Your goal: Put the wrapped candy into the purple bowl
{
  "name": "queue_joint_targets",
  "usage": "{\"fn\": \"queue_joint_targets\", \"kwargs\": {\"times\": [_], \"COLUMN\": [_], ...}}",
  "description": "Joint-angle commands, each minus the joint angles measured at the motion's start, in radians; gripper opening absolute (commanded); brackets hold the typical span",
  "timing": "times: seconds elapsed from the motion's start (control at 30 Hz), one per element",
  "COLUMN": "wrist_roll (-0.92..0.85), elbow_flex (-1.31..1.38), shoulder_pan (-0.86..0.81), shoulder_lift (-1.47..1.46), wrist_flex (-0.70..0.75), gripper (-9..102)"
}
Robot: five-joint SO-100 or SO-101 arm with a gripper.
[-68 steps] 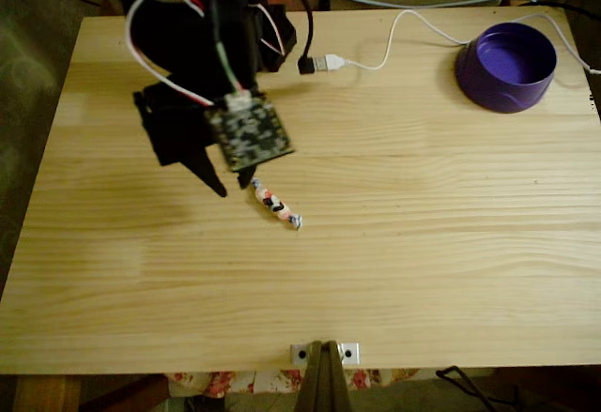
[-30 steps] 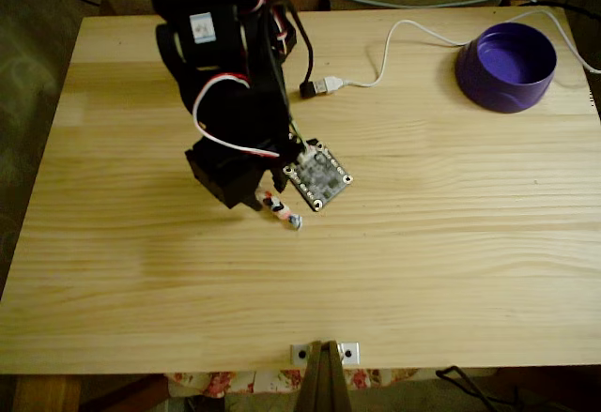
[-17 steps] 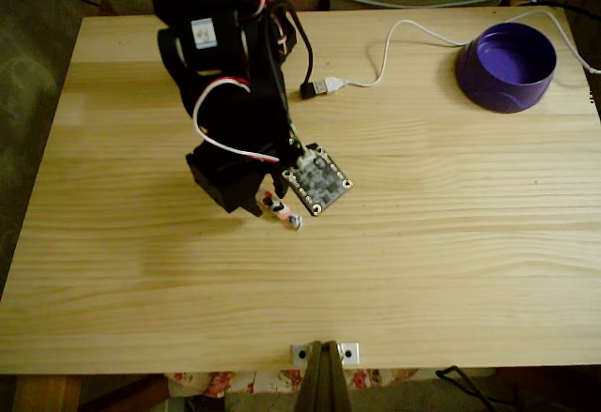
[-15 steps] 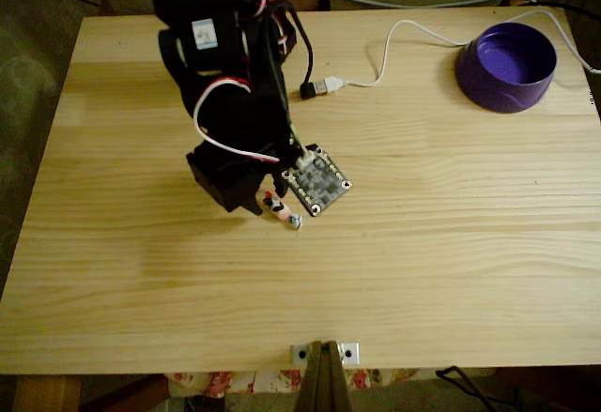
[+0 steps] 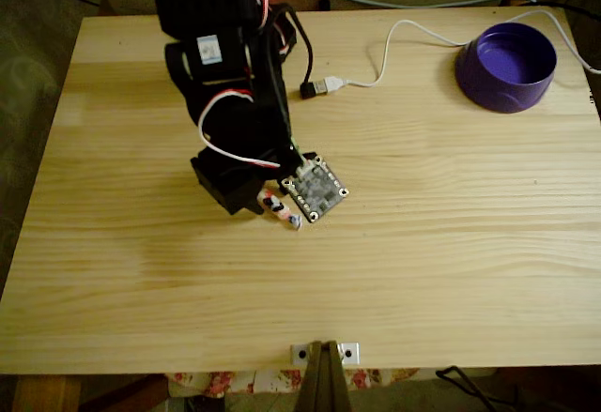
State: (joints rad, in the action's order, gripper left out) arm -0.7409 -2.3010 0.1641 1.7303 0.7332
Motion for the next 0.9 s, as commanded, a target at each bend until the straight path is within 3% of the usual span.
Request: {"fn": "queue_joint_targets", "kwargs": {"times": [0.0, 0.87], "wrist_roll": [-0.003, -0.012], "elbow_flex": [-0.009, -0.055], "shoulder_pan": [0.009, -0.002], "shoulder_lift": [-0.003, 0.011], "wrist_flex": [-0.023, -0.063], "gripper": [16, 6]}}
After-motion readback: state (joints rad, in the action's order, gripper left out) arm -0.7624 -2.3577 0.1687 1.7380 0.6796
